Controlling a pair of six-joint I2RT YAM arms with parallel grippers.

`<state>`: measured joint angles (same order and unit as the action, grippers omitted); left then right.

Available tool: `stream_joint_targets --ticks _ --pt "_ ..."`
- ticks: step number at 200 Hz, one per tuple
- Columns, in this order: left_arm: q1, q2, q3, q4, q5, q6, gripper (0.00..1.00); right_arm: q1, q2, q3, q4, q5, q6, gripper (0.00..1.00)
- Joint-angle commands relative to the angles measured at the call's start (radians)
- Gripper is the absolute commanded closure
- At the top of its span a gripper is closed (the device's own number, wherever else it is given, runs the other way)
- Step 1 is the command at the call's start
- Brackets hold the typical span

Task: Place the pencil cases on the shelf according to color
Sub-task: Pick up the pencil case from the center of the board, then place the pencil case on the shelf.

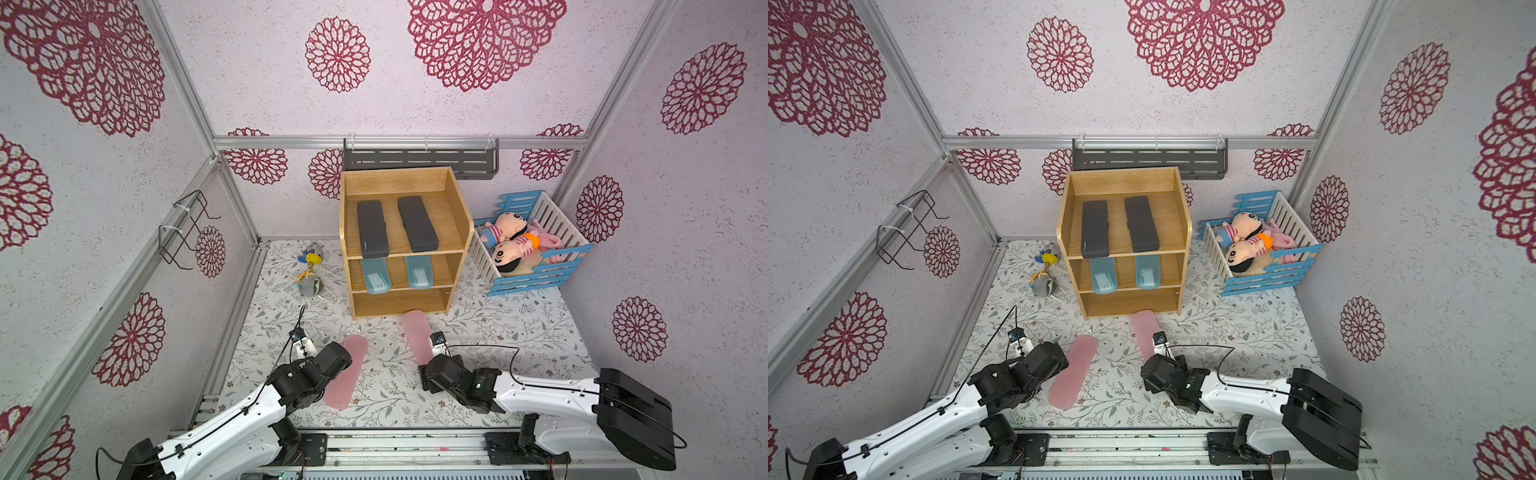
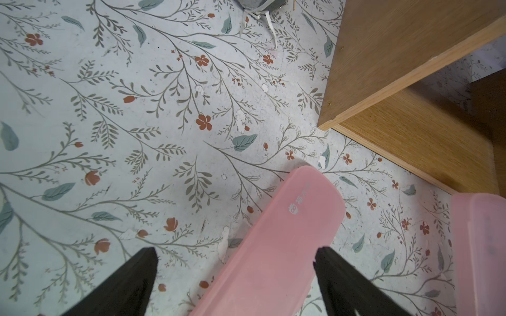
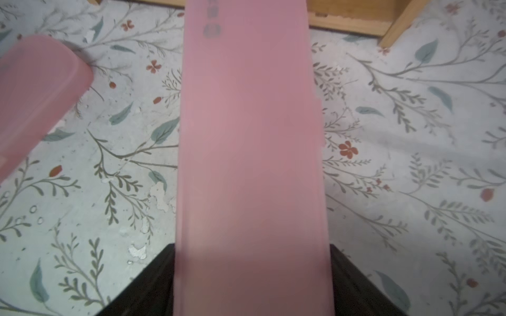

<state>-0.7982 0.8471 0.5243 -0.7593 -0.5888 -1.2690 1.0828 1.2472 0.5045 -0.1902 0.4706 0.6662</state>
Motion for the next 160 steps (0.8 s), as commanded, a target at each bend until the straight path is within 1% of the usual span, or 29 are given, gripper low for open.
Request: stream_joint_targets --ticks 1,24,39,46,83,126,147,160 --pt "0.008 -0.018 -0.003 -0.008 -0.025 0.000 0.03 -0.005 -0.069 -0.002 0.013 0.091 0.039 0.34" --pt "0.010 -0.010 -0.004 0.019 -0.021 0.015 0.03 -0.058 -0.047 0.020 0.047 0.046 0.000 0.33" --pt "0.010 0.001 0.001 0.034 -0.021 0.020 0.03 -0.103 0.011 0.041 0.106 -0.021 -0.063 0.32" --pt "0.011 0.007 0.003 0.043 -0.020 0.023 0.03 -0.123 0.052 0.061 0.122 -0.037 -0.072 0.32" --pt "0.022 0.038 0.009 0.097 -0.005 0.036 0.03 -0.211 0.255 0.174 0.187 -0.047 -0.094 0.34" --pt "0.031 0.067 0.029 0.104 0.001 0.055 0.03 -0.291 0.375 0.260 0.217 -0.040 -0.113 0.34" --pt "0.042 0.069 0.028 0.108 0.005 0.062 0.03 -0.315 0.411 0.278 0.238 -0.053 -0.130 0.28" --pt "0.052 0.069 0.027 0.107 0.010 0.068 0.03 -0.324 0.426 0.284 0.249 -0.066 -0.138 0.19"
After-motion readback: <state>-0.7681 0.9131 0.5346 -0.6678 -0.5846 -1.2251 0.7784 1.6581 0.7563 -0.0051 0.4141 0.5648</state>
